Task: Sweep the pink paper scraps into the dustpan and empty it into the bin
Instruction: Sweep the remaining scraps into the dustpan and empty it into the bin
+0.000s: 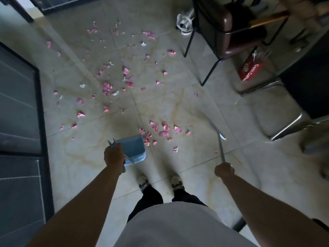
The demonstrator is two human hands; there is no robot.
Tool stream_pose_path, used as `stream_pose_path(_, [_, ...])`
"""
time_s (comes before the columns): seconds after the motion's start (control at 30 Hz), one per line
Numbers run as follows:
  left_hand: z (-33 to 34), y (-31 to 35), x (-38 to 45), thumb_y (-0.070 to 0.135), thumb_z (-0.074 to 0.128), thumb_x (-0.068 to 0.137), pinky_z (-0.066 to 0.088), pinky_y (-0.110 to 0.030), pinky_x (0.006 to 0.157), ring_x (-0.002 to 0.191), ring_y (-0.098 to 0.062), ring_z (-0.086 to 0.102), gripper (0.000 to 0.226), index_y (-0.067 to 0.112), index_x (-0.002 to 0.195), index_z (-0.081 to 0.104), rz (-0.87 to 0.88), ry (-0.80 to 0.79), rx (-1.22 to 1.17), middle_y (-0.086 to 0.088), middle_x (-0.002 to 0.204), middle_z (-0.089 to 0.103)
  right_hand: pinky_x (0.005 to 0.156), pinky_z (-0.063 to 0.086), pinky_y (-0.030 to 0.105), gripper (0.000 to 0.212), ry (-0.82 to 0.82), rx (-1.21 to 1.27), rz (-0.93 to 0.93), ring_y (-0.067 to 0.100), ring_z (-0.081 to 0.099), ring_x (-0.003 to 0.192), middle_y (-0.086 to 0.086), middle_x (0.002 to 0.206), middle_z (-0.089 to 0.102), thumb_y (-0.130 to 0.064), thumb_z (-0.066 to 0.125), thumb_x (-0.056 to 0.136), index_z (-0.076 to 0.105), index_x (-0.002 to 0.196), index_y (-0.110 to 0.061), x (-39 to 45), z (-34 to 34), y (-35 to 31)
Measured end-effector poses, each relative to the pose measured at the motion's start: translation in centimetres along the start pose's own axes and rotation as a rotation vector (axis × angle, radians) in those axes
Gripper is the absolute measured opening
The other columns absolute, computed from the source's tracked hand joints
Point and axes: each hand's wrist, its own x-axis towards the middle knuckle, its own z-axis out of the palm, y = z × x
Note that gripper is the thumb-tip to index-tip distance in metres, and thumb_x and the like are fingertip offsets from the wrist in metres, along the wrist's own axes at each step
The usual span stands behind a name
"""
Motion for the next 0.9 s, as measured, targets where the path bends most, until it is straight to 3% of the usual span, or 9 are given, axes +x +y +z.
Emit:
stream_pose_path(0.1, [0.8,0.9,0.0,0.025,0.048,0.09,0.042,-0.03,0.053,0.107,-0.048,0.06,0.044,-0.004,0.123,0.054,0.017,-0.048,0.004,-0.03,0.12,0.06,0.106,0.04,0.035,0.046,-0.085,0.044,0.065,0.032,0.044,0.132,0.022,0.142,0.043,-0.012,0.038,0.099,0.038,0.141,0.007,0.8,0.4,1.2])
stream_pose_path(0.17, [0.9,1.1,0.5,0.031,0.045,0.088,0.041,-0.031,0.053,0.096,-0.046,0.064,0.049,-0.007,0.117,0.057,0.078,-0.056,0.059,-0.031,0.109,0.063,0.103,0.039,0.04,0.046,-0.203,0.079,0.049,0.037,0.043,0.131,0.026,0.141,0.042,-0.008,0.036,0.098,0.037,0.141,0.008,0.9,0.6,1.9])
stream_pose_path(0.23, [0.7,1.2,0.9,0.034,0.044,0.087,0.04,-0.03,0.053,0.075,-0.037,0.065,0.05,-0.009,0.108,0.06,0.156,-0.054,0.133,-0.025,0.091,0.066,0.082,0.045,0.036,0.045,-0.284,0.121,0.023,0.034,0.057,0.104,0.024,0.115,0.055,-0.006,0.035,0.098,0.037,0.14,0.008,0.2,0.7,2.3])
stream_pose_path(0.3, [0.3,1.0,1.3,0.033,0.048,0.086,0.039,-0.03,0.052,0.056,-0.026,0.057,0.048,-0.008,0.106,0.06,0.165,-0.048,0.109,-0.022,0.083,0.064,0.059,0.043,0.029,0.043,-0.336,0.141,0.015,0.021,0.049,0.064,0.01,0.077,0.048,-0.008,0.036,0.098,0.042,0.138,0.006,-0.7,0.7,1.9])
stream_pose_path(0.33, [0.1,0.9,1.4,0.034,0.051,0.084,0.04,-0.03,0.051,0.052,-0.023,0.053,0.049,-0.008,0.106,0.059,0.157,-0.05,0.084,-0.023,0.082,0.063,0.053,0.04,0.028,0.042,-0.354,0.161,0.016,0.018,0.043,0.058,0.006,0.071,0.043,-0.009,0.037,0.097,0.044,0.137,0.005,-1.2,0.8,1.5])
stream_pose_path(0.43, [-0.7,0.7,1.4,0.031,0.053,0.086,0.039,-0.029,0.045,0.046,-0.02,0.048,0.041,-0.004,0.106,0.058,0.132,-0.08,0.027,-0.019,0.08,0.058,0.049,0.037,0.027,0.042,-0.38,0.258,-0.002,0.016,0.04,0.055,0.003,0.069,0.041,-0.008,0.041,0.095,0.046,0.135,0.004,-2.3,1.1,-0.4])
stream_pose_path(0.53, [-1.8,0.3,1.6,0.029,0.053,0.087,0.037,-0.026,0.04,0.039,-0.015,0.044,0.035,-0.002,0.101,0.058,0.129,-0.112,-0.031,-0.013,0.072,0.055,0.045,0.021,0.024,0.04,-0.354,0.301,-0.006,0.013,0.026,0.047,0.002,0.056,0.031,-0.001,0.037,0.093,0.047,0.131,0.009,-3.1,1.6,-3.2])
stream_pose_path(0.7, [-4.2,-1.4,2.3,0.022,0.055,0.087,0.032,-0.024,0.04,0.036,-0.012,0.035,0.014,0.01,0.085,0.051,0.076,-0.199,-0.142,-0.005,0.056,0.046,0.044,0.013,0.02,0.019,-0.365,0.333,-0.002,0.012,0.019,0.045,0.003,0.053,0.025,0.009,0.035,0.084,0.048,0.072,0.0,-4.8,1.9,-8.2])
stream_pose_path(0.9, [-6.7,-4.3,2.7,0.014,0.055,0.088,0.029,-0.022,0.038,0.033,-0.012,0.031,0.017,0.011,0.074,0.047,0.078,-0.245,-0.178,-0.002,0.05,0.04,0.039,0.015,0.012,0.025,-0.385,0.35,-0.046,0.013,0.024,0.045,0.007,0.053,0.028,0.007,0.034,0.081,0.041,0.062,-0.007,-7.8,4.1,-14.7])
